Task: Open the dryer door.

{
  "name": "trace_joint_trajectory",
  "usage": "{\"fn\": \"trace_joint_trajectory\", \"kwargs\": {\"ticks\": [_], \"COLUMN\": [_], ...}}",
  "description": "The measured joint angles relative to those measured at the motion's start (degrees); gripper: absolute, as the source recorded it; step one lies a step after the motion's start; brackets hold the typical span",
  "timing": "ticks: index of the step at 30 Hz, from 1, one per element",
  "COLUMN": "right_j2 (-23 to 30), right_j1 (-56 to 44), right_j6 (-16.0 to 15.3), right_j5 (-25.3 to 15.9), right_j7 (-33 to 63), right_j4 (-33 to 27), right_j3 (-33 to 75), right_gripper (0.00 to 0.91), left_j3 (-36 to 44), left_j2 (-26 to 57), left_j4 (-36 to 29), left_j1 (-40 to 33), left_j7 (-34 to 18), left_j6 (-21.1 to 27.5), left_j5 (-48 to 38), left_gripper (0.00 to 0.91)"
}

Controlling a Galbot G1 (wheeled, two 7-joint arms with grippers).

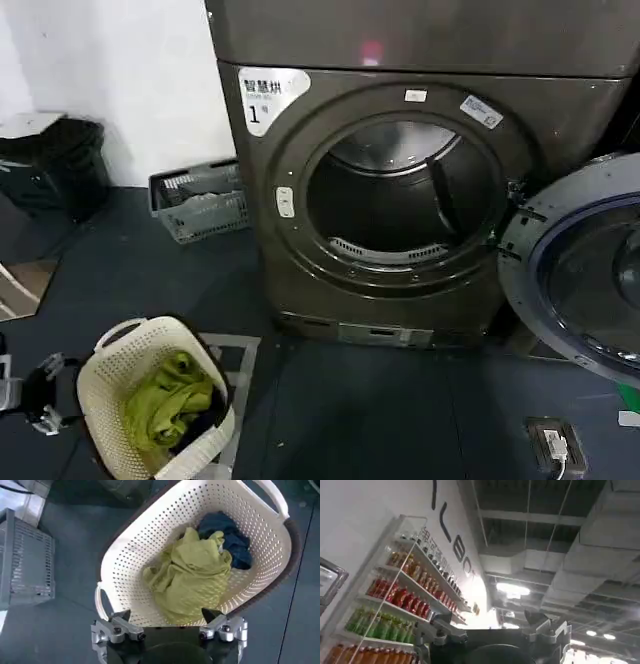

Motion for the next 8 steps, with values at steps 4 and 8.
{"fn": "trace_joint_trajectory", "kwargs": {"ticks": [4,8], "right_j2": [-0.60,-0.72], "right_j1": [-0.12,-0.08], "right_j6": [-0.09,-0.12], "right_j5": [0.00,-0.09], "right_j7": [-0.07,-0.07], "right_j4": [-0.10,0.02], "right_j3": [0.61,0.77], "right_gripper": [0.907,0.907], "left_j3": [-0.03,0.00], "left_j2": [-0.14,-0.34], "left_j4": [0.70,0.95], "left_j1": [0.01,0.01], "left_j7": [0.00,0.22], "left_j6": [-0.10,-0.25], "left_j5": [0.35,0.57], "left_gripper": [0.907,0.907]}}
